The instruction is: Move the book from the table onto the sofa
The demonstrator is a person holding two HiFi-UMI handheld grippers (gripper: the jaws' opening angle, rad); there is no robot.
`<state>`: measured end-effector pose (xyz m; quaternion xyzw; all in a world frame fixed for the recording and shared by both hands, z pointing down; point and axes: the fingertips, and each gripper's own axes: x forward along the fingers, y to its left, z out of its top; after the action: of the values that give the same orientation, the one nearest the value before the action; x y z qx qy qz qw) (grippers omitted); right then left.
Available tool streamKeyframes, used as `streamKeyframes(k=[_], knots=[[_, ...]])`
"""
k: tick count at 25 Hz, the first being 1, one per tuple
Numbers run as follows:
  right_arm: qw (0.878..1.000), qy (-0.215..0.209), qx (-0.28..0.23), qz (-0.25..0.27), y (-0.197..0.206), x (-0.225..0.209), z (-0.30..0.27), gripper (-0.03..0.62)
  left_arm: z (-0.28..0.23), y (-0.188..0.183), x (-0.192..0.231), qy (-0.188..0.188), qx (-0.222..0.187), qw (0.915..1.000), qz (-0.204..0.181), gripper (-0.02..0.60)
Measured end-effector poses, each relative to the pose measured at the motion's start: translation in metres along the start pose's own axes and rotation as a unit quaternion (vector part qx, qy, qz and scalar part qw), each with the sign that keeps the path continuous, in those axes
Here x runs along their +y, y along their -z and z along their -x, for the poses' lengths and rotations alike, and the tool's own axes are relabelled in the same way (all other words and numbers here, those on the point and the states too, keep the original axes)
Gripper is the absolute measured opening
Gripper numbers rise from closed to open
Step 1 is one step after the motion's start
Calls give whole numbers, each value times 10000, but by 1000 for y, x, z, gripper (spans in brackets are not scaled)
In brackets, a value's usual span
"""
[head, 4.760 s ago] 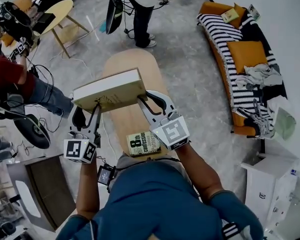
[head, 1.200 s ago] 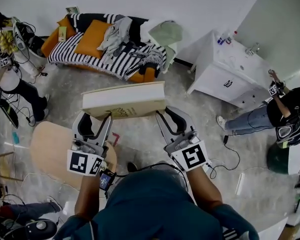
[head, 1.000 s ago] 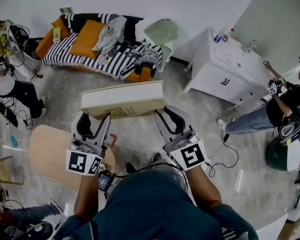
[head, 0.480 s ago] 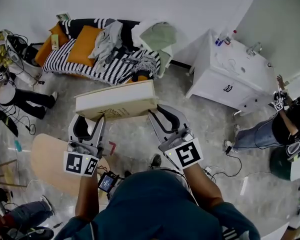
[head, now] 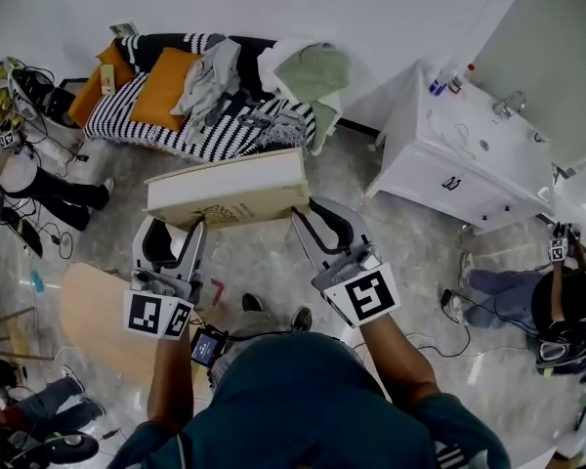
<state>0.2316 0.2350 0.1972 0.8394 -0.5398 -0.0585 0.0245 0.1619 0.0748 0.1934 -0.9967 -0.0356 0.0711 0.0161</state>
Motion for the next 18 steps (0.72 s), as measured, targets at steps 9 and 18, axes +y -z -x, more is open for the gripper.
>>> streamKeyframes(k=[9, 18], knots=[[9990, 333, 292, 109, 13, -51, -73, 89, -84, 20, 58, 361, 124, 9989, 277, 270], [9968, 677, 381, 176, 22, -62, -155, 89, -131, 31, 134, 678, 56, 9972, 311, 270]])
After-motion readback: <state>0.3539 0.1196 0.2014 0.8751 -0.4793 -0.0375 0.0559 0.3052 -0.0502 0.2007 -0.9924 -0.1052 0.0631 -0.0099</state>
